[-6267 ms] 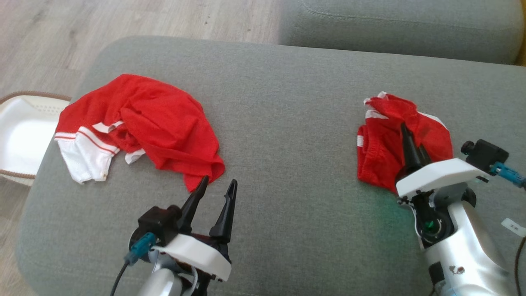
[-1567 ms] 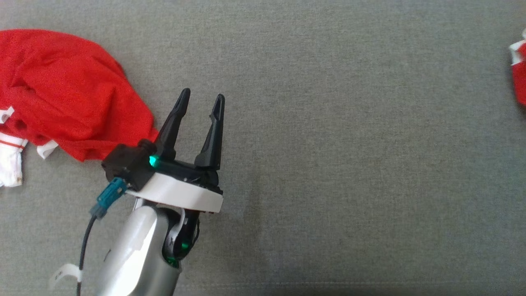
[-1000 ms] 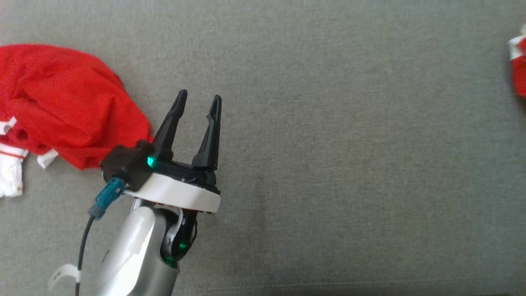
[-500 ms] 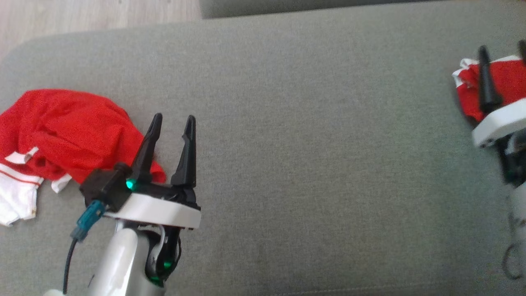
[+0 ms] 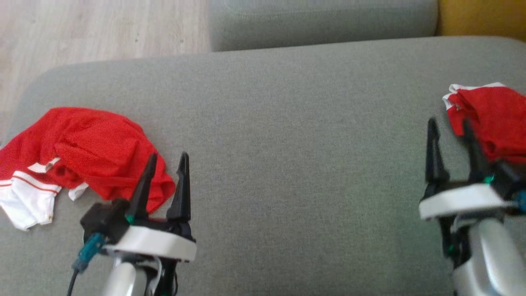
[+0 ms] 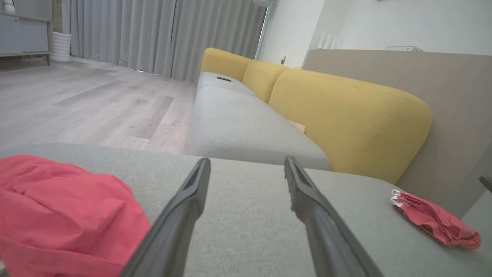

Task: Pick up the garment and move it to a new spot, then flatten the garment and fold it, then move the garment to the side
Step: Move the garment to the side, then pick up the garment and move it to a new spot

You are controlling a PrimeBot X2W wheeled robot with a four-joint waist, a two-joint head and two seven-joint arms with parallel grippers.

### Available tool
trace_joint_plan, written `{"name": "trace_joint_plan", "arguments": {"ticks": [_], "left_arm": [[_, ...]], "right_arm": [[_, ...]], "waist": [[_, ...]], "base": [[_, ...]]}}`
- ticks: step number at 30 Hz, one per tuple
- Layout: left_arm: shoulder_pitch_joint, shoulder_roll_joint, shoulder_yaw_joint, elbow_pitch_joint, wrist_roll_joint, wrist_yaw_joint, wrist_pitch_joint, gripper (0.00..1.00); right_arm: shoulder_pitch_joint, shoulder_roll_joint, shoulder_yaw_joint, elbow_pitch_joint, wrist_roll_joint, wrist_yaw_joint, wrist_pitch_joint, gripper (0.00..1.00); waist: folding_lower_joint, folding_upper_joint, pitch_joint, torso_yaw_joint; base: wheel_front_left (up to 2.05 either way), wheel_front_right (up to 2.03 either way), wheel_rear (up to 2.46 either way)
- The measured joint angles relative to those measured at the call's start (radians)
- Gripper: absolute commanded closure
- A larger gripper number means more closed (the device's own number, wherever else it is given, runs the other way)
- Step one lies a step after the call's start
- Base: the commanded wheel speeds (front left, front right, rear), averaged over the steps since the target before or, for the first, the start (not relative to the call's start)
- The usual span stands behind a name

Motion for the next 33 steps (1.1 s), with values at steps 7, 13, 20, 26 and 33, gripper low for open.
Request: {"name": "trace_joint_plan", "arguments": {"ticks": [7,13,20,26,33], "left_arm": [[0.066,0.001,-0.002,0.003,-0.019,0.001,0.000,0.00],[0.071,0.001,-0.001,0.001,-0.019,0.001,0.000,0.00],[0.073,0.001,-0.002,-0.003,-0.019,0.000,0.000,0.00],[0.072,0.001,-0.003,-0.004,-0.019,0.000,0.000,0.00],[0.072,0.001,-0.003,-0.002,-0.019,0.000,0.000,0.00]], "right_arm": [[0.151,0.054,-0.005,-0.037,0.030,0.000,-0.027,0.00],[0.186,0.070,-0.002,-0.050,0.028,0.000,-0.035,0.00],[0.185,0.072,0.013,-0.059,0.031,0.000,-0.037,0.00],[0.185,0.072,0.013,-0.066,0.041,0.000,-0.037,0.00],[0.185,0.072,0.013,-0.066,0.046,0.000,-0.037,0.00]], "waist": [[0.0000,0.0000,-0.039,0.009],[0.0000,0.0000,-0.046,0.007],[0.0000,0.0000,-0.042,0.001],[0.0000,0.0000,-0.040,-0.002],[0.0000,0.0000,-0.039,0.003]], "base": [[0.00,0.00,0.00],[0.00,0.00,0.00],[0.00,0.00,0.00],[0.00,0.00,0.00],[0.00,0.00,0.00]]}}
